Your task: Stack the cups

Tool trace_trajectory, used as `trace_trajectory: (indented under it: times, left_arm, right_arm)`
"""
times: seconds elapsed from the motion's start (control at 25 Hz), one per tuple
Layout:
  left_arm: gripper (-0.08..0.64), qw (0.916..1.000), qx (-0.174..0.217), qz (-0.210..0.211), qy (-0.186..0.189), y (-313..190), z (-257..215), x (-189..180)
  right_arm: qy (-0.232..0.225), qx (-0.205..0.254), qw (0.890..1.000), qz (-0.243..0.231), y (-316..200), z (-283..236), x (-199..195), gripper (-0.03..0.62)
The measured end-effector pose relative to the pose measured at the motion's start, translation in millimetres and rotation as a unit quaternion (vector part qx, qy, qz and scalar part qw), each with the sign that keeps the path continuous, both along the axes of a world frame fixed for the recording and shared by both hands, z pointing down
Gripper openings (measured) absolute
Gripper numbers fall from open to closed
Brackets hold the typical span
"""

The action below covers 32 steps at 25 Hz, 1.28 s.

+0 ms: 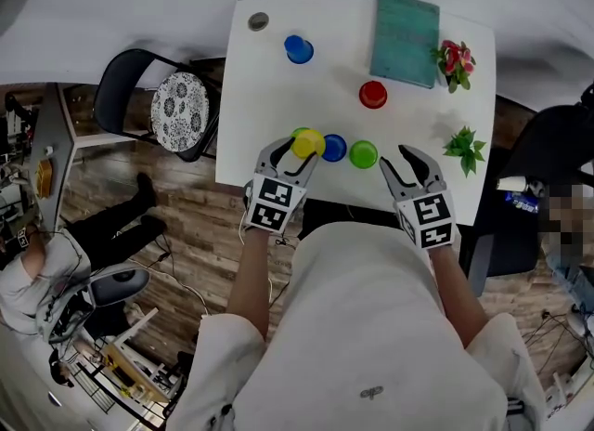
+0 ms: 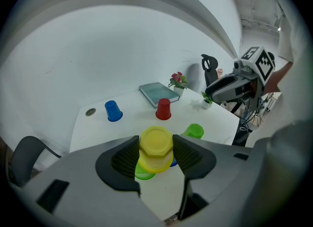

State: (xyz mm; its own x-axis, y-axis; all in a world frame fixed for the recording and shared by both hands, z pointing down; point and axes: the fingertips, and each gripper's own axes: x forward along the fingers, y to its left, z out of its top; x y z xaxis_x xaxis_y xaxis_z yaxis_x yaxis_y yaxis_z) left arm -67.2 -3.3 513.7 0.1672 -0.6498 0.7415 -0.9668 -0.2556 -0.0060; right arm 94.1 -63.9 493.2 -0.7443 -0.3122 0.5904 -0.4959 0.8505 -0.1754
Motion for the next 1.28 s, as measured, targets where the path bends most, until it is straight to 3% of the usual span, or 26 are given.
trace_trajectory:
  times: [0.32, 0.64, 0.88, 1.28]
  left_arm:
    - [0.237, 0.9995, -0.016, 0.013, -0.026, 5, 4, -1]
    - [0.255, 0.9995, 0.002, 0.015, -0.029, 2, -8, -3]
    - [0.256, 0.9989, 0.039, -0.011, 0.021, 1, -32, 3]
    - [0.256, 0.9935, 0.088, -0.052, 0.049, 15, -75, 7]
  right_arm:
    - [-0.004, -0.003, 1.0, 0.009, 1, 0, 5, 0.178]
    - [-0.004, -0.003, 1.0, 0.013, 3, 0, 5, 0.178]
    - [-0.003, 0.004, 1.0, 0.008, -6, 1, -2, 0.178]
    - [0.028, 0.013, 0.999, -0.024, -44, 23, -20, 0.204]
